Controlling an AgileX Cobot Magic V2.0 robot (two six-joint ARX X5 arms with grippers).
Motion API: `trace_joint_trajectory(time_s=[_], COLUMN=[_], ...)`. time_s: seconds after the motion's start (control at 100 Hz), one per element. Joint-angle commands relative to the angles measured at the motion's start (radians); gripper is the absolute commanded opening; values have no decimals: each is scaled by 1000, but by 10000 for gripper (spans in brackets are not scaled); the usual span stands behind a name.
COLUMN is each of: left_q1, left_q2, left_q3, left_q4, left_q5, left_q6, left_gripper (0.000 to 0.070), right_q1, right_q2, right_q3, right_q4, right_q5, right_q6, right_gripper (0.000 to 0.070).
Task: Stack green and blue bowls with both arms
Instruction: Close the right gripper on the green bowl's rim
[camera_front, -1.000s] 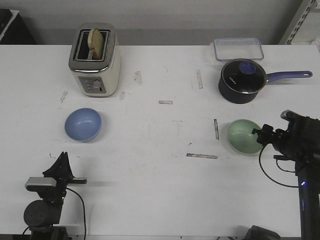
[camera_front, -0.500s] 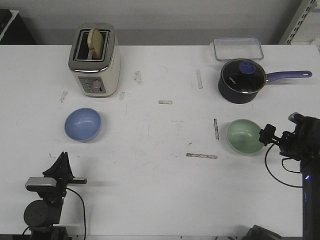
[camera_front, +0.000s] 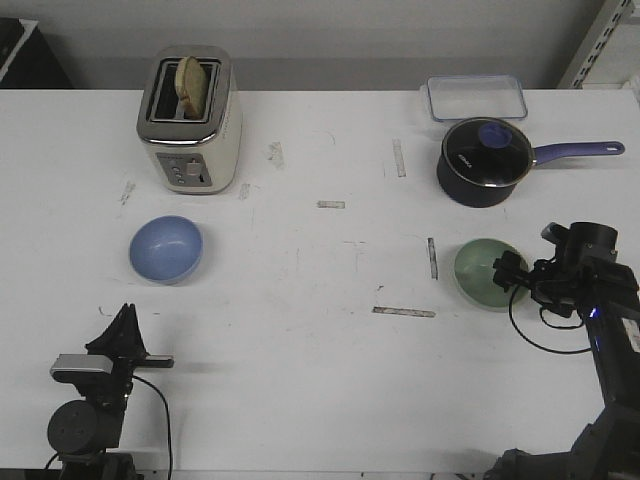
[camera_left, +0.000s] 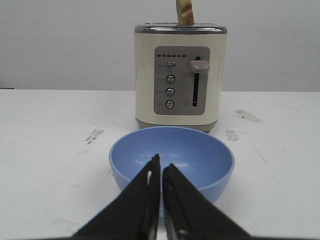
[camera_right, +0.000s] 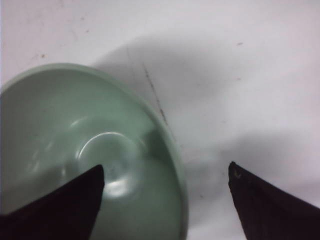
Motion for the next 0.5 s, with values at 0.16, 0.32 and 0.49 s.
trace_joint_trajectory(time_s=[0.16,0.32,0.49], left_q1=[0,0,0], left_q2=[-2,-2,-2], left_q3=[-22,-22,-22], left_q4=[12,12,12], left_q5=[0,0,0], left_q6=[11,11,11], left_gripper=[1,1,1], right_q1=[-3,-3,9], right_q2=[18,12,-53], right_q3=[14,15,16], right_q4=[40,39,47], right_q5=[5,5,4], right_q6=[-8,-5,8], right_gripper=[53,2,2])
